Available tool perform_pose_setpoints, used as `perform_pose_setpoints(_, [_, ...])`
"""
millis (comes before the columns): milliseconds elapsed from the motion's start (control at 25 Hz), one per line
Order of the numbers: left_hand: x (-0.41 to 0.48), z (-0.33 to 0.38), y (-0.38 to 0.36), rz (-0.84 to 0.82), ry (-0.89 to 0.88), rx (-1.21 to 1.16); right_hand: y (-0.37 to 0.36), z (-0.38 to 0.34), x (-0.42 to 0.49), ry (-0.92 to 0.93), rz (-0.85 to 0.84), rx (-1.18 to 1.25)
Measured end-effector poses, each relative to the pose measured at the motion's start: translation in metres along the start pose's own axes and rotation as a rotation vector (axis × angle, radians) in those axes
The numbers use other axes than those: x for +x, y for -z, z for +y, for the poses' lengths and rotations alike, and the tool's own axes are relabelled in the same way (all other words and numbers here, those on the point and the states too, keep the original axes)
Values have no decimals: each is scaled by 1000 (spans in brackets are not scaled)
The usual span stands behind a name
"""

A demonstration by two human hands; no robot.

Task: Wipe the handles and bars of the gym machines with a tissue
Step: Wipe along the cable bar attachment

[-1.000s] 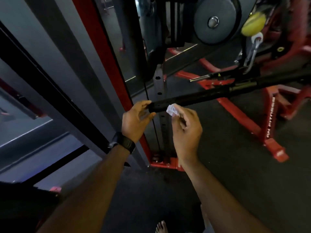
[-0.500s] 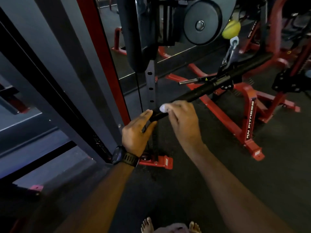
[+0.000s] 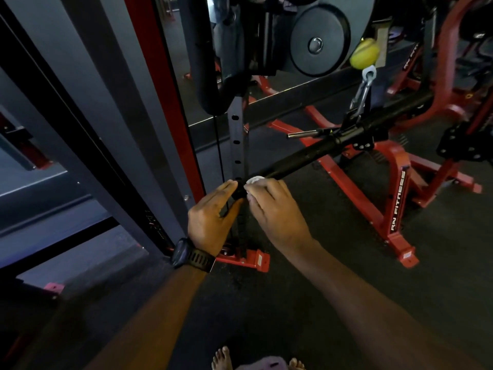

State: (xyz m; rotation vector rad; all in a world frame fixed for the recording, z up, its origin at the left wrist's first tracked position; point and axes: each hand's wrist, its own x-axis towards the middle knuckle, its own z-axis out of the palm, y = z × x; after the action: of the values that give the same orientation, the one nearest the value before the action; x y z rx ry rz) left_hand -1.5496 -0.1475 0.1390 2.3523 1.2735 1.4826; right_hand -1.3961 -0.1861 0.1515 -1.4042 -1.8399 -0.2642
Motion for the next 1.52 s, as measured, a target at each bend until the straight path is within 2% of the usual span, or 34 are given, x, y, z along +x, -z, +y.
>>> perform_pose_setpoints(80, [2, -3, 1, 11, 11, 9, 6, 13, 7, 38, 9, 36])
perform_pose_setpoints(200, [7, -1, -1, 29, 14, 35, 14, 25, 18, -219, 185, 140])
perform_pose_setpoints(280, [9, 1, -3, 30, 12, 23, 6, 10, 13, -364, 204, 236])
perform_pose_setpoints(400, [11, 2, -5, 14, 3, 23, 8, 15, 13, -320, 175, 273])
perform_pose_setpoints(520, [13, 4, -9, 6, -6, 58, 14, 29, 24, -471, 268, 282])
perform_pose_setpoints(640, [16, 9, -11, 11, -2, 26, 14, 26, 22, -279, 174, 148])
perform_pose_setpoints(680, [17, 10, -11, 5, -6, 19, 16, 34, 23, -268, 176, 123])
perform_pose_setpoints(800, [16, 13, -10, -14, -31, 39, 27, 59, 37, -452, 287, 138])
perform_pose_setpoints(920, [14, 13, -11, -1, -38, 49, 32, 71, 36, -240, 90, 4])
perform_pose_setpoints(960, [14, 12, -11, -4, -38, 47, 34, 77, 36, -248, 66, -13])
perform_pose_setpoints(1080, [13, 14, -11, 0, -20, 40, 43, 95, 43, -378, 158, 2])
perform_pose_setpoints(1200, [14, 13, -8, 5, -9, 32, 43, 102, 43, -303, 91, -53])
perform_pose_setpoints(1320, [14, 11, -7, -3, -21, 34, 50, 114, 52, -457, 174, -10])
perform_pose_setpoints(1440, [15, 13, -6, 11, -14, 25, 48, 111, 55, -476, 158, -61])
perform_pose_setpoints(1520, [16, 12, -7, 4, -13, 22, 48, 107, 55, -541, 210, -7])
